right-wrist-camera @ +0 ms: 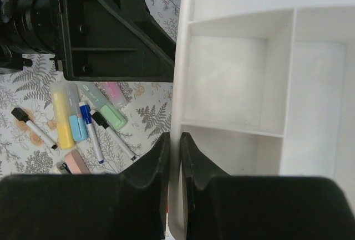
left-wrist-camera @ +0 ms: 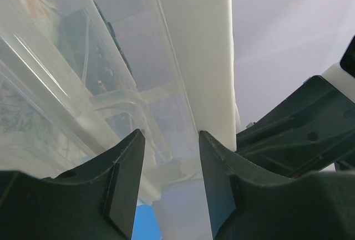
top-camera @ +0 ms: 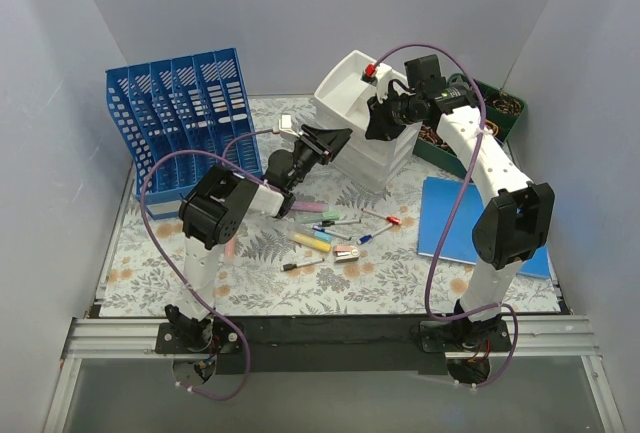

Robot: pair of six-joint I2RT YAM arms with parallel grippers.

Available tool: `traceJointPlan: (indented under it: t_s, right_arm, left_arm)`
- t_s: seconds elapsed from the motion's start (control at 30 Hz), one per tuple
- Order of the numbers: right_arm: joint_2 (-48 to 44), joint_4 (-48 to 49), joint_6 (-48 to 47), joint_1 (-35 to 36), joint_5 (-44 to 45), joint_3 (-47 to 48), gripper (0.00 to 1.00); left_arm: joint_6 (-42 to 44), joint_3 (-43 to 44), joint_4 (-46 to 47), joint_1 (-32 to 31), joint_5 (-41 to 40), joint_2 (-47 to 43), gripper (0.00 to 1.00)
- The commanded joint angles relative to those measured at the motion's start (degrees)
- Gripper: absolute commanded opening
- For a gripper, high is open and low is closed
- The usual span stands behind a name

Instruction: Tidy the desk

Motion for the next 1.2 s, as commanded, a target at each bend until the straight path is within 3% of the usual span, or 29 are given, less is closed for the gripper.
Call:
traceJointPlan:
  t_s: [0.0, 0.2, 0.37, 1.17]
  right_arm:
    - [1.3, -2.3, 2.8, 0.1, -7.0, 0.3, 0.01]
    - [1.8, -2.5, 2.9, 0.1, -7.6, 0.0, 0.01]
    - [1.9, -2.5, 2.8, 0.1, -6.5, -0.1, 0.01]
    - [4.1, -2.2, 3.4, -1.4, -1.5, 0.1, 0.01]
  left_arm:
    - [-8.6, 2.1, 16.7, 0.0, -1.7, 0.5, 0.42]
    - [-9.3, 2.9, 17.1, -0.1, -1.6, 1.3, 0.39]
    - [-9.1, 3.1, 20.2, 0.0, -1.8, 1.5, 0.29]
    - [-10.9, -2.3, 28.5, 1.6, -2.2, -1.7, 0.29]
